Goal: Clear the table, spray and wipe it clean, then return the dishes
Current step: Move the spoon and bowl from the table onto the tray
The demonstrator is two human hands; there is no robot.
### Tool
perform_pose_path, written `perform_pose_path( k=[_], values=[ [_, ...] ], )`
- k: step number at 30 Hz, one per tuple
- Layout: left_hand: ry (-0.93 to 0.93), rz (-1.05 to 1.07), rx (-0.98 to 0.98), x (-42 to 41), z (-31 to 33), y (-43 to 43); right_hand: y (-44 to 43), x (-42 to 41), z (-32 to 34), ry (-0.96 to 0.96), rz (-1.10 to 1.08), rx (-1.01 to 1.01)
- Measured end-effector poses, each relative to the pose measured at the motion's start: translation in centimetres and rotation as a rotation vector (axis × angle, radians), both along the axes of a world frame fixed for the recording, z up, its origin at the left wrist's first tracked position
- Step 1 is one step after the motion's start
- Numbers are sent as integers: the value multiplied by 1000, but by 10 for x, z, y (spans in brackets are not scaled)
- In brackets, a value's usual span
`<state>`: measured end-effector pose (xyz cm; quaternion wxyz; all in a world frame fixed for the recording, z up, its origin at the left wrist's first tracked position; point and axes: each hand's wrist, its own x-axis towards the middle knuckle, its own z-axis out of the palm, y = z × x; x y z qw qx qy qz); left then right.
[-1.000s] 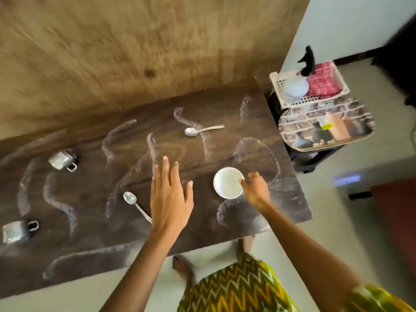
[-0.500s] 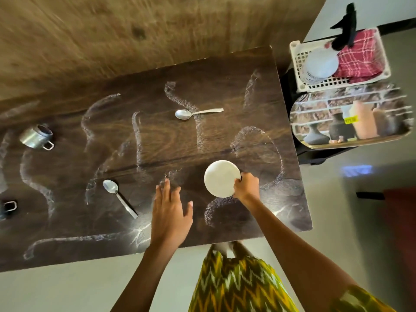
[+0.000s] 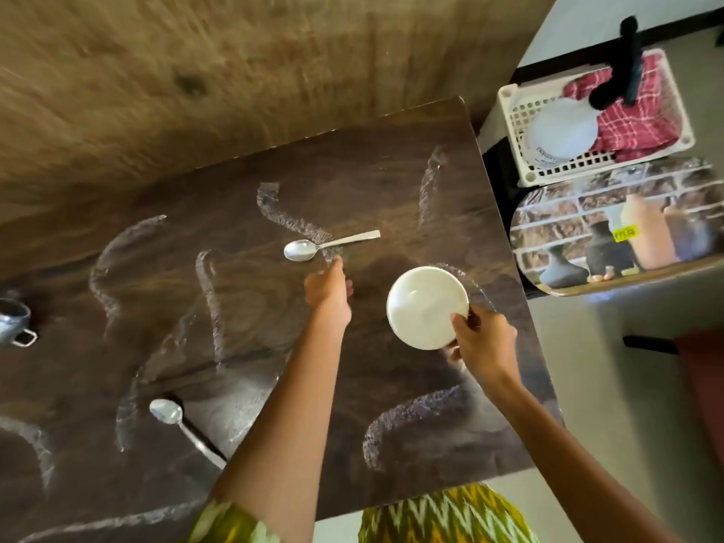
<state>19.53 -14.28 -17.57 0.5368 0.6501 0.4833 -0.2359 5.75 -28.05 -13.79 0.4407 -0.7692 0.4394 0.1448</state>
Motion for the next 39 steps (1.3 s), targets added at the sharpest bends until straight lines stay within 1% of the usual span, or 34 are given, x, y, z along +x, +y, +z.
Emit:
perform_pose_path(
  k=[3, 8, 13, 16, 20, 26, 29, 32, 37, 39],
  values=[
    [51, 152, -133, 36, -21, -15, -6, 9, -1, -9, -3, 3],
    [52, 310, -178, 62, -44, -22, -20, 20, -1, 6, -26, 5],
    [25, 363, -75, 60, -42, -24, -34, 31, 1, 11, -61, 24],
    [-37, 312, -41, 45, -27, -32, -45, 34, 3, -7, -74, 39],
    [-99, 131, -40, 18, -3, -57, -65, 32, 8, -21, -95, 57],
    [-276, -143, 8, -32, 26, -110, -128, 11, 22, -70, -148, 45],
    [-324, -167, -3, -56, 36, -139, -180, -4, 24, -92, -241, 49],
    [-343, -150, -31, -78, 41, -176, -249, -19, 23, -96, -321, -3],
    [-356, -213, -25, -105, 35, -230, -354, -28, -1, -96, -445, -98],
    [-346, -248, -18, -114, 31, -248, -382, -27, -11, -93, -479, -98]
  ],
)
